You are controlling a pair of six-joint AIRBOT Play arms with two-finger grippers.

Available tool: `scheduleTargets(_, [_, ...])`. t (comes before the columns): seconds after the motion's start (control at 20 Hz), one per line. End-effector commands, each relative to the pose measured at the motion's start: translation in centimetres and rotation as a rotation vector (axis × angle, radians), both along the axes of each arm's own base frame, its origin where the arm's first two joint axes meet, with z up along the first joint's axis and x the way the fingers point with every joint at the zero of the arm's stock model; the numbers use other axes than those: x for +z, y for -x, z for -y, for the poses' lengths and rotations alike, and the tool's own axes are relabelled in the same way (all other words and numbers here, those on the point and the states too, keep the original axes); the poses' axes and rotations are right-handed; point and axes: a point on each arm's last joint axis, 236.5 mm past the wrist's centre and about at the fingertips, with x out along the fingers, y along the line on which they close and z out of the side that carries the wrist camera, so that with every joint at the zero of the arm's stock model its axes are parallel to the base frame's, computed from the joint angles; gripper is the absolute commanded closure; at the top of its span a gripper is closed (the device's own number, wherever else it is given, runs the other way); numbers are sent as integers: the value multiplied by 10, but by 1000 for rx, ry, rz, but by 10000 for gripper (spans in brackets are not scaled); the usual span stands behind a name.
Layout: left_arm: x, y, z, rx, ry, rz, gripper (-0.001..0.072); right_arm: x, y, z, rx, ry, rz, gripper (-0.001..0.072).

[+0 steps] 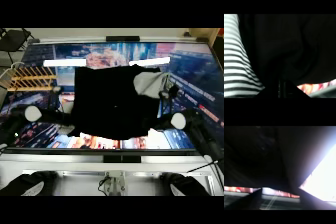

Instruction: Fold the shirts.

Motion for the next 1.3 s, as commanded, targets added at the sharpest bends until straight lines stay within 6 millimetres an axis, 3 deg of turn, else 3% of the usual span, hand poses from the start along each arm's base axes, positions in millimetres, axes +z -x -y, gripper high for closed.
scheduleTargets(0.0, [-36,46,-7,-54,-52,-134,310,-7,13,-4,24,-16,-30,92])
scheduleTargets(0.05, [-26,39,-8,-60,-54,-113,67,17,-7,-8,42,-22,50,92])
scheduleTargets(0.2, [25,-11,-20,-16,-62,54,42,107,-76,-11,48,-22,366,115])
scheduleTargets(0.25, [46,-33,-25,15,-54,129,42,130,-97,-13,40,-23,450,136])
scheduleTargets(0.3, [65,-53,-30,64,-32,199,43,138,-112,-17,36,-29,483,136])
scheduleTargets(0.35, [82,-71,-35,132,-2,260,44,131,-124,-23,38,-30,463,136])
scheduleTargets(0.45, [97,-90,-43,223,39,324,103,87,-137,-44,93,-45,333,136])
scheduleTargets(0.6, [84,-90,-41,274,64,266,113,9,-127,-73,184,-90,57,136])
scheduleTargets(0.7, [72,-89,-37,275,70,223,114,-22,-113,-78,206,-89,-87,136])
scheduleTargets(0.75, [67,-89,-36,277,72,206,115,-30,-110,-79,209,-86,-110,136])
scheduleTargets(0.85, [51,-90,-32,285,82,165,207,-39,-111,-71,249,-1,-95,136])
scheduleTargets(0.95, [33,-87,-24,294,104,116,206,-45,-111,-56,270,113,-85,136])
scheduleTargets(1.05, [18,-84,-16,275,96,90,207,-49,-109,-55,273,131,-100,136])
scheduleTargets(1.25, [13,-85,10,219,103,111,207,-69,-111,-55,234,135,-128,136])
